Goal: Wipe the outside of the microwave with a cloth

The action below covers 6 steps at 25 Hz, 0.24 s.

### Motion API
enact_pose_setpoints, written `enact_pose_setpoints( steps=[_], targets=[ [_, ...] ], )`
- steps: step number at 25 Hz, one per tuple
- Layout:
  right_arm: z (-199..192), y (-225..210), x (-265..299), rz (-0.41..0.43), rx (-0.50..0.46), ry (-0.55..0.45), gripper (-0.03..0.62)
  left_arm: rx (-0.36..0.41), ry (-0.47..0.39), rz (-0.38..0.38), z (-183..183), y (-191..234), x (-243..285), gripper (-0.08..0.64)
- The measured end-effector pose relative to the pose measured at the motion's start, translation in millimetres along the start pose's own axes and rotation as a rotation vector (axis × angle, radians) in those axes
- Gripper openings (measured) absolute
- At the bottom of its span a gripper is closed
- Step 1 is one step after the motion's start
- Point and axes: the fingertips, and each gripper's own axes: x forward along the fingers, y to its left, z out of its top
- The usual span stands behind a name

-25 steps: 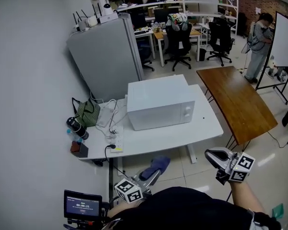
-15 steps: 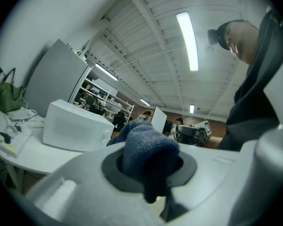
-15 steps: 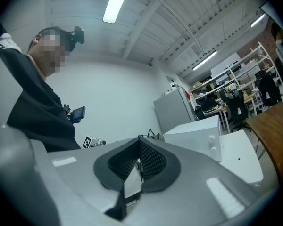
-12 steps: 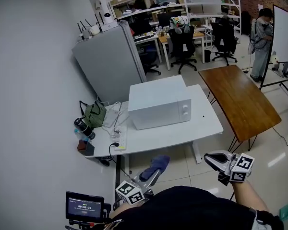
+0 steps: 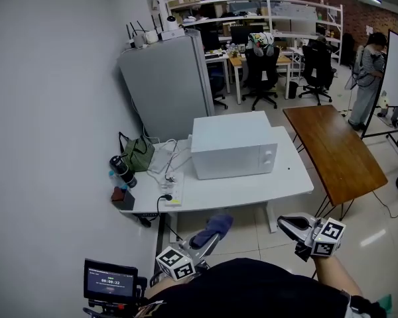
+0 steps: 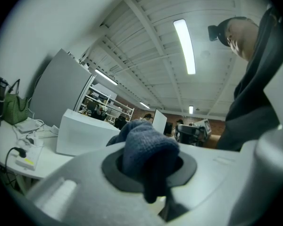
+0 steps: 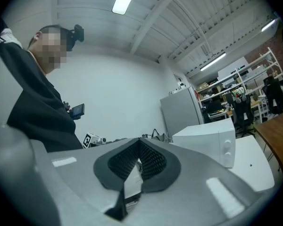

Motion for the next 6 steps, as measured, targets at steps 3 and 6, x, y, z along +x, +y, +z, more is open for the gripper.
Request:
enact_pose_setpoints(
  steps=[3, 6],
  targets=[
    [-1.7, 5.2, 6.9, 0.002, -0.003, 0.006, 0.006, -0.003, -0.011, -0.002, 2.4, 6.0, -6.1, 0.062],
    [-0.9, 8.7, 11.7, -0.002, -0.008, 0.001, 0.006, -0.009, -0.015, -0.007, 1.5, 11.5, -11.2, 0.061]
  ],
)
